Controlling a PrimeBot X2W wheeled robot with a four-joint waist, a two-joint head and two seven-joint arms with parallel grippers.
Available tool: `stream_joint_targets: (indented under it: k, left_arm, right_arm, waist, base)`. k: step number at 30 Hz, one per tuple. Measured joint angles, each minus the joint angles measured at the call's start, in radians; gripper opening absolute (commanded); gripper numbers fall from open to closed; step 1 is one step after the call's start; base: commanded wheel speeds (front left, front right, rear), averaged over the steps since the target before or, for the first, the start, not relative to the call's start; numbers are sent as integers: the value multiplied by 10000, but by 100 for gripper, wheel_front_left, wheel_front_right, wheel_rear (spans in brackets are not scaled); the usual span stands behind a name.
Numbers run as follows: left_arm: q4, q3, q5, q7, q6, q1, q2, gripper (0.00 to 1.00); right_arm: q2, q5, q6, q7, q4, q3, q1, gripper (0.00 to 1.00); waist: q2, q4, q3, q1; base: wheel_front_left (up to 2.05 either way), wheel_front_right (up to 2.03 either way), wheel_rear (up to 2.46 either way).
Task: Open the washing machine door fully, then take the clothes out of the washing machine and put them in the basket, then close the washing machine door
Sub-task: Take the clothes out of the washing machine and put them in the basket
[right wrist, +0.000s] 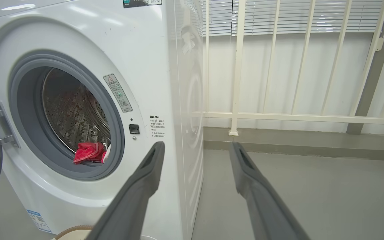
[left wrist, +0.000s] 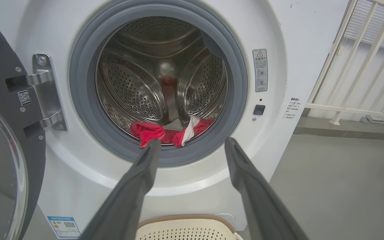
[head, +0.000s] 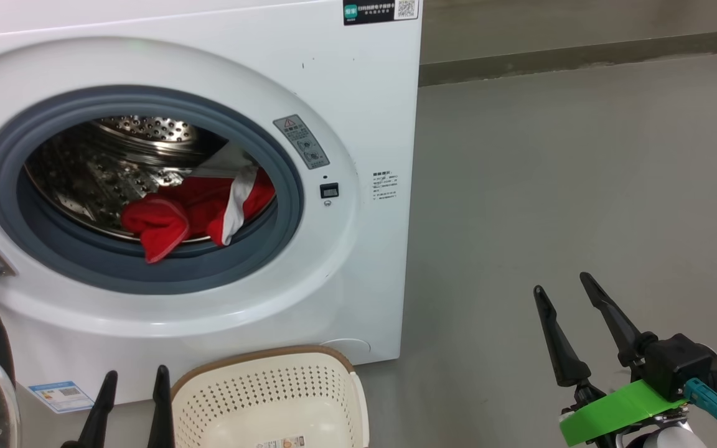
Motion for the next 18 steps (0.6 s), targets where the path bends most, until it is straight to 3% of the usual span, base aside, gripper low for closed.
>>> stream_joint_targets:
  k: [18]
  left_arm:
    - [-71, -90, 174, 2, 359, 88, 105, 100]
  right_arm:
    - [-23, 167, 0, 0, -29, 23, -1, 100]
  waist:
    - [0, 156, 259, 0]
  base:
    - [0, 0, 0]
